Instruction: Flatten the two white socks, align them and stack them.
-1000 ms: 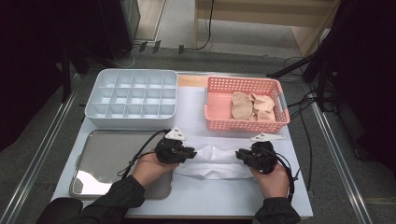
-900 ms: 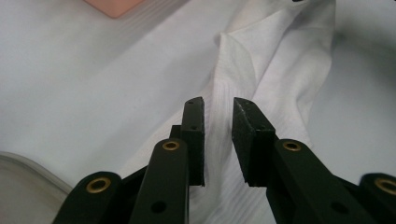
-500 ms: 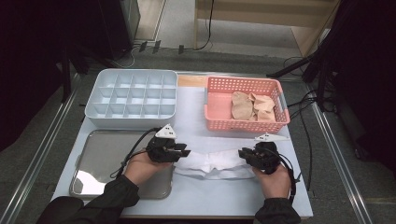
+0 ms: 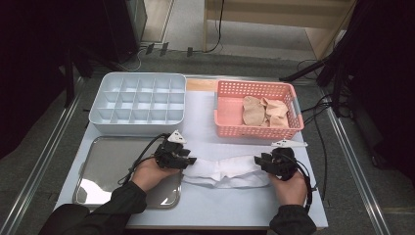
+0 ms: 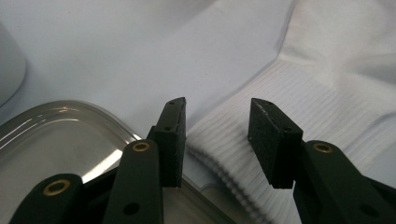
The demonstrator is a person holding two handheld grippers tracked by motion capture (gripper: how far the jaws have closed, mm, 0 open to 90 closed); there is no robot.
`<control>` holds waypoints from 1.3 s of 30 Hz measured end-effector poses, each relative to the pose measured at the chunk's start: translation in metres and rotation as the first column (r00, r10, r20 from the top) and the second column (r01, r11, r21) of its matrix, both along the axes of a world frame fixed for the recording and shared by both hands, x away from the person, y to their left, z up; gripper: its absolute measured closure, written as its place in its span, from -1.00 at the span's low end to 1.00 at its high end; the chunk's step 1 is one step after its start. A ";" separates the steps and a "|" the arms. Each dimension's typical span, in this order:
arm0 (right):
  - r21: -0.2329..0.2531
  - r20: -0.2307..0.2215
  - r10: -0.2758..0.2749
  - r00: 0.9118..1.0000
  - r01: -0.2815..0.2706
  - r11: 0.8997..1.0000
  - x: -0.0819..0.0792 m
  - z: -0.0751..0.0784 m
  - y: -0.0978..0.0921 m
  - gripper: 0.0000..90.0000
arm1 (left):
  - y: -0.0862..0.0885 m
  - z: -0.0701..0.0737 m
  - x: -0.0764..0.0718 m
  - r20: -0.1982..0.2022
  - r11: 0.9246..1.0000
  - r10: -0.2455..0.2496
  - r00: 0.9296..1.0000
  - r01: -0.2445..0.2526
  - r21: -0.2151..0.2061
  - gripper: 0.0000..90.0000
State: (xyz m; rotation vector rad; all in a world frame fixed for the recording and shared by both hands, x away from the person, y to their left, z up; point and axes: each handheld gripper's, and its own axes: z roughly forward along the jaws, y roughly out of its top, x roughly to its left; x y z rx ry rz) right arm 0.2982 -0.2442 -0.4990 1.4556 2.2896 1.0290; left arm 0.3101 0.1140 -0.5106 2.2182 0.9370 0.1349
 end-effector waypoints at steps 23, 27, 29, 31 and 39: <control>-0.056 -0.038 -0.037 0.999 0.035 0.998 0.014 -0.011 -0.001 0.81 | -0.001 -0.006 0.000 -0.035 0.999 -0.021 0.999 0.020 -0.032 0.74; -0.045 -0.073 -0.049 0.996 0.045 0.998 0.014 -0.010 -0.001 0.93 | 0.000 -0.004 0.001 -0.041 0.999 -0.017 0.999 0.015 -0.049 0.80; -0.028 -0.081 -0.052 0.995 0.050 0.998 0.015 -0.008 -0.002 0.95 | 0.002 -0.002 0.002 -0.048 0.998 -0.012 0.999 0.009 -0.070 0.81; -0.014 -0.079 -0.053 0.995 0.053 0.999 0.014 -0.004 -0.003 0.96 | 0.006 0.001 0.003 -0.057 0.996 -0.007 0.998 0.001 -0.095 0.81; 0.010 -0.046 -0.060 0.997 0.060 0.998 0.006 0.017 -0.001 0.96 | 0.013 0.014 0.002 -0.089 0.986 -0.003 0.996 -0.012 -0.164 0.81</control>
